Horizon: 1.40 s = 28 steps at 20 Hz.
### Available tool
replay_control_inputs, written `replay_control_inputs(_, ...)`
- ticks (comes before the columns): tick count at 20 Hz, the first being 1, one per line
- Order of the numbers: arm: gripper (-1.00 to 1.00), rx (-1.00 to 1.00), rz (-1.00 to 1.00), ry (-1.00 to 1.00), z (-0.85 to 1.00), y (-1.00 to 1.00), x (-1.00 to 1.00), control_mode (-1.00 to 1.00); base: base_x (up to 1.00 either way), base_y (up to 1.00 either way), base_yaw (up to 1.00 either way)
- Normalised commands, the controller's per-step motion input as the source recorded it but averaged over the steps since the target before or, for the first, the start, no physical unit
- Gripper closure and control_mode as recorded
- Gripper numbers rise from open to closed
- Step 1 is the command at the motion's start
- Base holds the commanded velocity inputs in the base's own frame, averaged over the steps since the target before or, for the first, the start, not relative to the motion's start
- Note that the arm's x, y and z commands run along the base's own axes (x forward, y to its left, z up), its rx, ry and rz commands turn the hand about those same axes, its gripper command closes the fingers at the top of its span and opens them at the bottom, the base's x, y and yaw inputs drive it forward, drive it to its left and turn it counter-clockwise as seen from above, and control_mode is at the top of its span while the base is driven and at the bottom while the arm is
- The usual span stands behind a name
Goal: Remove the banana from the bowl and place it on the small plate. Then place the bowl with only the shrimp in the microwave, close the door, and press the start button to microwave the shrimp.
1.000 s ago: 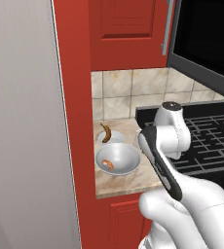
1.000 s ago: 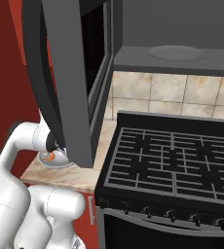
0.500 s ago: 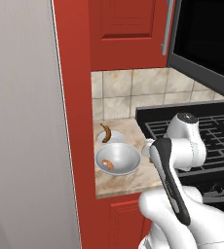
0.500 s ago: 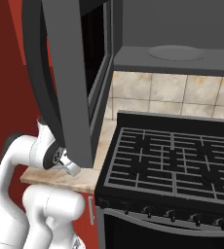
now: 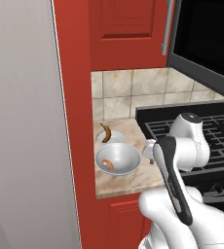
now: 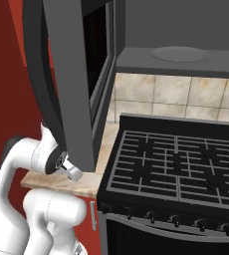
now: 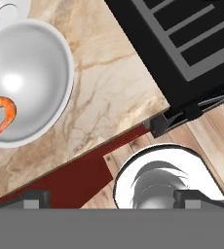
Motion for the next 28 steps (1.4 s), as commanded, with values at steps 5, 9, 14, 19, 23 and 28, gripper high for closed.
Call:
replay_control_inputs(5, -1.0, 0.03, 0.04, -0.02, 0.0, 0.02, 0.07, -1.0, 0.0, 0.0, 0.0)
replay_control_inputs(9, -1.0, 0.05, 0.0, -0.01, -0.02, 0.19, 0.5, -1.0, 0.0, 0.0, 0.0)
replay_control_inputs(14, -1.0, 0.02, 0.01, 0.0, -0.21, 0.09, 0.47, -1.0, 0.0, 0.0, 0.0)
replay_control_inputs(19, -1.0, 0.0, 0.02, 0.0, -0.38, 0.01, 0.27, -1.0, 0.0, 0.0, 0.0)
replay_control_inputs(23, -1.0, 0.0, 0.03, 0.0, -0.4, 0.04, 0.3, -1.0, 0.0, 0.0, 0.0)
replay_control_inputs(28, -1.0, 0.0, 0.03, 0.0, -0.35, 0.13, 0.34, -1.0, 0.0, 0.0, 0.0)
